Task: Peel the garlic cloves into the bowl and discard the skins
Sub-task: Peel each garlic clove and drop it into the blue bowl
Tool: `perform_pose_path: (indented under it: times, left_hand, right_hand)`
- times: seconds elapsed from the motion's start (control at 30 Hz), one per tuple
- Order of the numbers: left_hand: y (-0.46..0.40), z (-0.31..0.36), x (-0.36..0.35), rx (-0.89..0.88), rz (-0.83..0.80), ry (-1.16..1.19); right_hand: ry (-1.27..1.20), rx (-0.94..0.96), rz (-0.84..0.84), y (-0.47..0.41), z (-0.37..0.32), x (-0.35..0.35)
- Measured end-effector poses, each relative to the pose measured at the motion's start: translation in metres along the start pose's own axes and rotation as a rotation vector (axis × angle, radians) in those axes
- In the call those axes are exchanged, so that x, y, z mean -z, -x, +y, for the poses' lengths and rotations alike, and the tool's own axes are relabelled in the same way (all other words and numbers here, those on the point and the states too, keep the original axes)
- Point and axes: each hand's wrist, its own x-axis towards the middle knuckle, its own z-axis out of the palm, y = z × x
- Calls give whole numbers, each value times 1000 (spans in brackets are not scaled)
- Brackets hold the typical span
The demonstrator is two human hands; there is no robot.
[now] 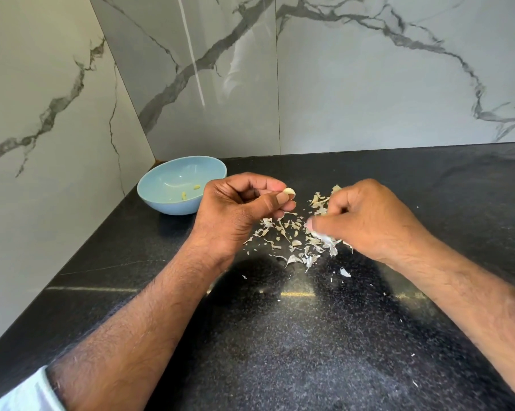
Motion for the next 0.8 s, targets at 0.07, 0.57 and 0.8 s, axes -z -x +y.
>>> perform_pose_path:
  times: [0.07, 0.57, 0.8]
  left_hand:
    - [0, 1, 1, -10, 6, -15]
    - [4, 2, -1, -6, -47, -108]
    - [2, 5, 1, 6, -14, -86]
  right_hand:
    - [4, -4, 12, 1, 1, 0]
    - [-238, 395, 90, 4, -3, -11]
    - [-590, 261, 25, 0, 0, -10]
